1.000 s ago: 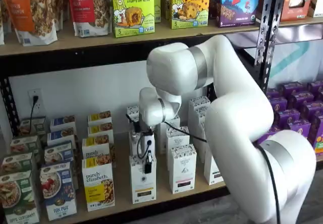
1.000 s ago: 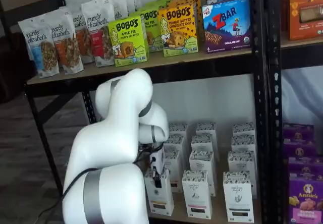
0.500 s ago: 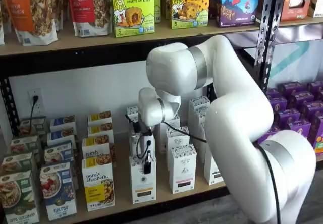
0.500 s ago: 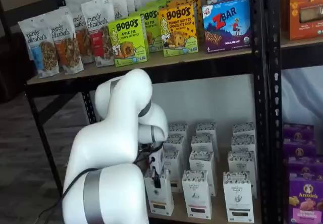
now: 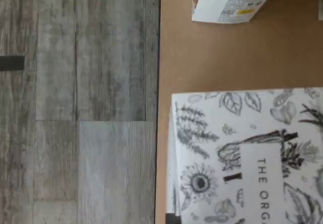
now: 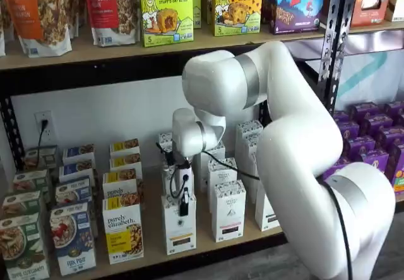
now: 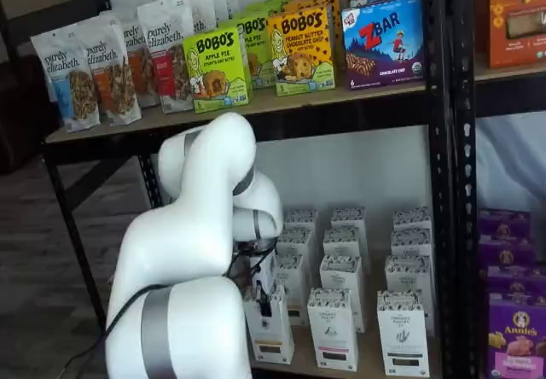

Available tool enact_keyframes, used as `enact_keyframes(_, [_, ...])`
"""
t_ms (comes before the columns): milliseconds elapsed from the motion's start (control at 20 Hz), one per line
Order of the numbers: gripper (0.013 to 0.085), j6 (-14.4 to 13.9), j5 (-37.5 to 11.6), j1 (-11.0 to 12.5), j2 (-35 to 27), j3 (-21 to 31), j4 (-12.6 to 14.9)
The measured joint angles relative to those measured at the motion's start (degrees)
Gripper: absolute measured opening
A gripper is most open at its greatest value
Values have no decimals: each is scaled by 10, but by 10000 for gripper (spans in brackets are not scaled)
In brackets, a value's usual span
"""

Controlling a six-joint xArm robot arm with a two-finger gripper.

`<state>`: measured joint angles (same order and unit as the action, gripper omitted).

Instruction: Pick up the white box with a yellow strip in the middle, on the bottom shelf, the fourth box from the left

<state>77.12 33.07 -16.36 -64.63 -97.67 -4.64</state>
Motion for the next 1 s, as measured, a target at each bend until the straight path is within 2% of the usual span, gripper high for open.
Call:
enact_keyframes(450, [490, -23, -7, -7, 44, 65, 20])
enact_keyframes(700, [490, -44, -29, -14, 85, 127, 36])
enact_keyframes(1000, [490, -40, -40, -19, 132, 187, 26])
